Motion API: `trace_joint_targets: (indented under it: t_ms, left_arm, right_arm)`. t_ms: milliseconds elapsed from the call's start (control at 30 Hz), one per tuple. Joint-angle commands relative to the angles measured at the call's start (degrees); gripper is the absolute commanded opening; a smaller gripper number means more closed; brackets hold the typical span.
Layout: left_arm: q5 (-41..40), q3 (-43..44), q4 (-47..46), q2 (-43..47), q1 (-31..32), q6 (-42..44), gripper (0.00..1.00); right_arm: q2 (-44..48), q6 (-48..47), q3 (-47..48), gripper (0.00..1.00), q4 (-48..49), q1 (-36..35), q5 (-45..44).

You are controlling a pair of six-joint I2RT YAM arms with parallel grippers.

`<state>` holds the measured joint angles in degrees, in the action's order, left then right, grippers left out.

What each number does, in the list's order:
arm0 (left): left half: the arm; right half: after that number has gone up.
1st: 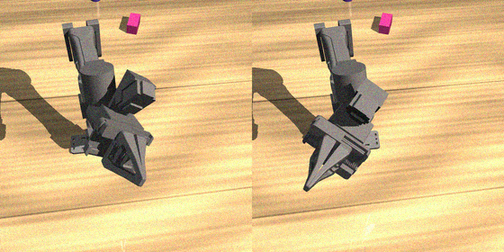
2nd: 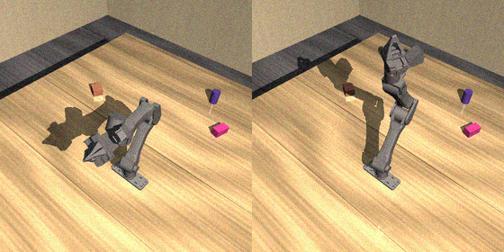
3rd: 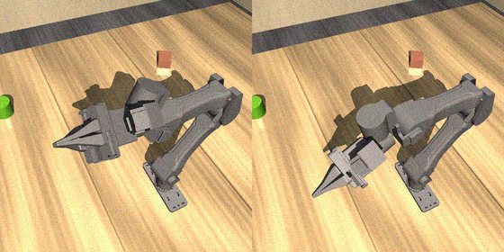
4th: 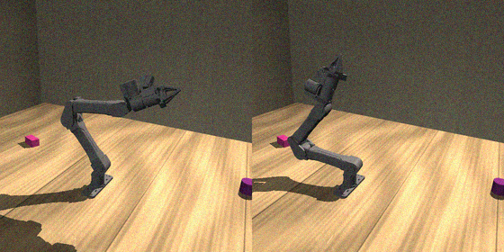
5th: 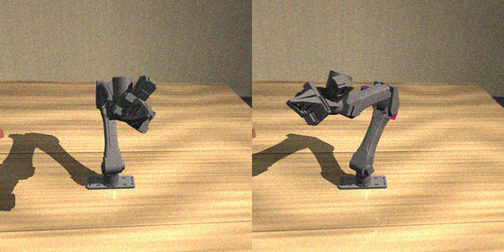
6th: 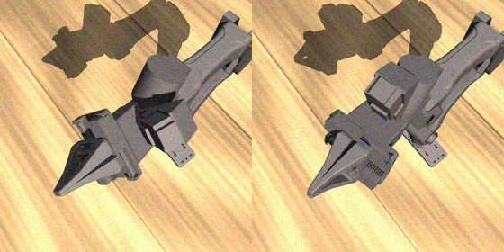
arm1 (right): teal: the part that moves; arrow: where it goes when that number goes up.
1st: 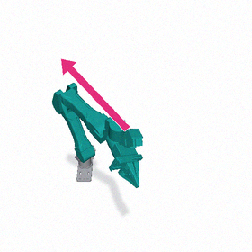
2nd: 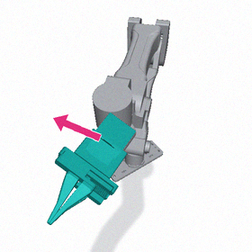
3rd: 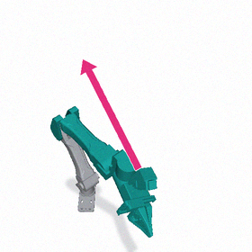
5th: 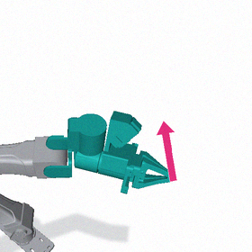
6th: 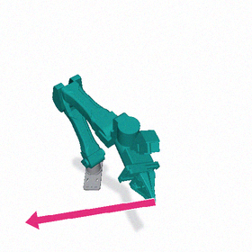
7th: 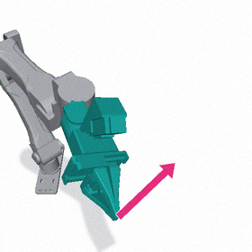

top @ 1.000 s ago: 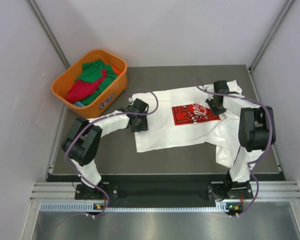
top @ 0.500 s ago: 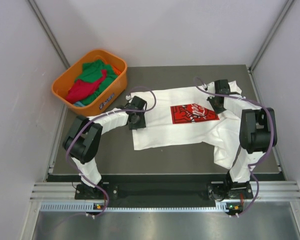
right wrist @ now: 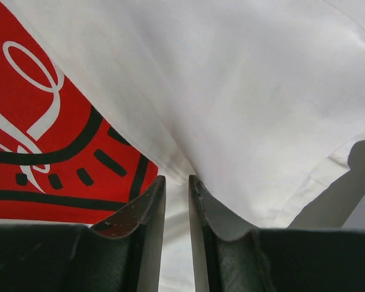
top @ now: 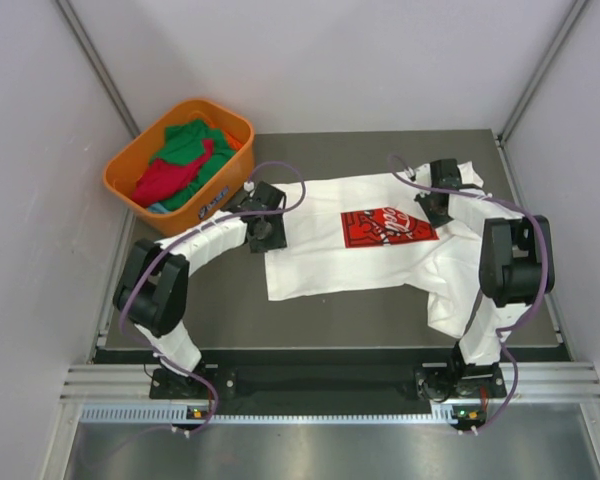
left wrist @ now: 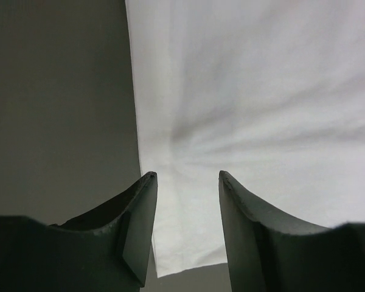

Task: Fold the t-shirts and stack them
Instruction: Fold the tshirt

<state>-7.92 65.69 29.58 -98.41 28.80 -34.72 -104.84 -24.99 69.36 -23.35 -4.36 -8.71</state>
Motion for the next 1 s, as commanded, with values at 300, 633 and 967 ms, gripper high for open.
trace_joint_targets:
  t_ms: [300, 633, 967]
  left_arm:
    - [2.21, 3.04, 0.56, 5.42, -0.14, 0.62, 0.51]
    - [1.42, 2.6, 0.48, 5.69, -0.06, 0.79, 0.51]
    - [2.65, 1.46, -0.76, 6.04, 0.21, 0.44, 0.51]
  right_arm:
    - [-3.44, -0.58, 1.83, 0.21, 0.42, 1.63, 1.95]
    - [-4.15, -0.06, 2.88, 0.08, 0.94, 2.08, 1.33]
    - [-2.74, 1.34, 6.04, 0.0, -3.26, -0.56, 0.89]
